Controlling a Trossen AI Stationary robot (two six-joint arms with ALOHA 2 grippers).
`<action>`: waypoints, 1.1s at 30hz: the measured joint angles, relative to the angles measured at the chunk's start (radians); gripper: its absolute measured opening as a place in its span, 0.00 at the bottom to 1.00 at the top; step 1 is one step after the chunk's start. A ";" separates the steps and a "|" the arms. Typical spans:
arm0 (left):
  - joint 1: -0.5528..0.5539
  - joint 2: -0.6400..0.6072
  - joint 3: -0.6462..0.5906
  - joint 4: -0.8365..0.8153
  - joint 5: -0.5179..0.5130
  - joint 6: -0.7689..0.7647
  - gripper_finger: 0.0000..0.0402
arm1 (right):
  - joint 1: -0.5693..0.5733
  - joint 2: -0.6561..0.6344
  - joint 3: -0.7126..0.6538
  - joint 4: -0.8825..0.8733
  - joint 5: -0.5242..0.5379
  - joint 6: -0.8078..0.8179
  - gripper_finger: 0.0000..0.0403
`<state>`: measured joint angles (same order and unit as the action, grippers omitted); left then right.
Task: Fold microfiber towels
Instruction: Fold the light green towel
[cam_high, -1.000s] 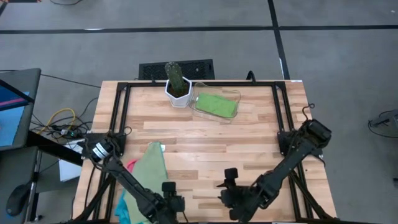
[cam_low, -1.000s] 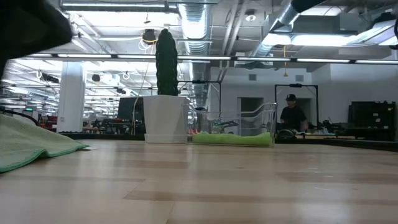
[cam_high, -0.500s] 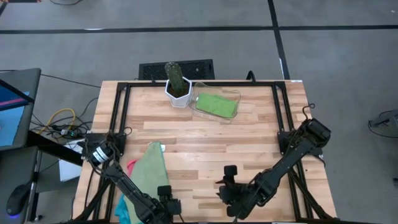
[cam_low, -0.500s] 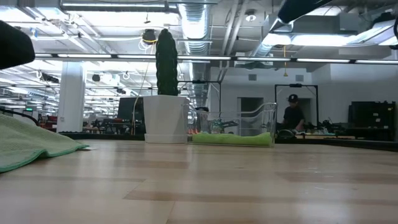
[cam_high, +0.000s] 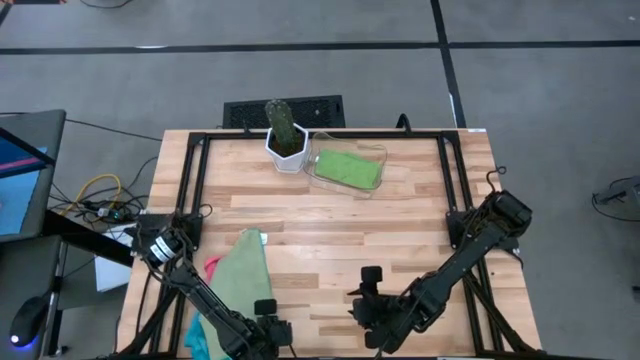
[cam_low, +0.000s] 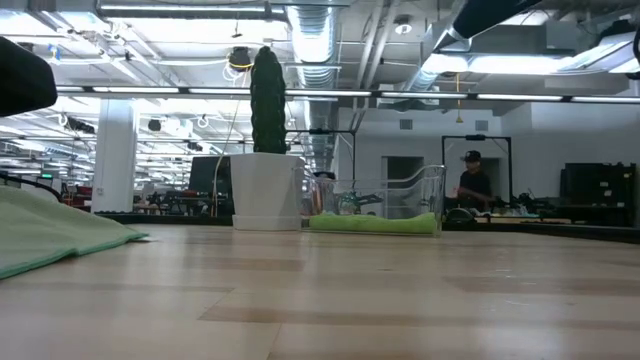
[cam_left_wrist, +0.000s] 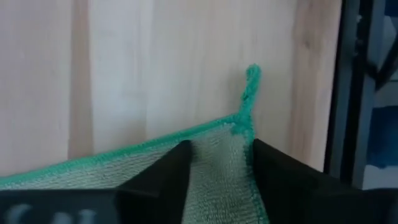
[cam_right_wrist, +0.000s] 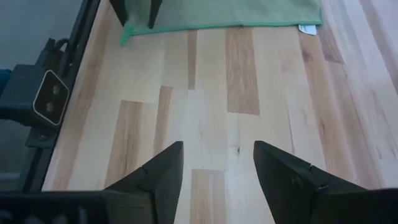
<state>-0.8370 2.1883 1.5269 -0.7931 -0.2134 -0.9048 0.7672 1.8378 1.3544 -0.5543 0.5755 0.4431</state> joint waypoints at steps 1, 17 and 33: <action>0.002 0.000 0.000 0.001 -0.001 0.008 0.31 | 0.001 0.000 0.000 -0.002 0.000 0.003 0.55; 0.061 -0.054 0.401 -0.597 -0.223 0.111 0.01 | -0.043 0.000 0.000 0.076 0.033 -0.105 0.55; 0.033 -0.061 0.829 -0.779 -0.259 0.107 0.01 | -0.236 0.001 0.000 0.436 -0.144 -0.522 0.55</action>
<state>-0.8036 2.1270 2.3558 -1.5716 -0.4725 -0.7979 0.5314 1.8387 1.3540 -0.1185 0.4317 -0.0784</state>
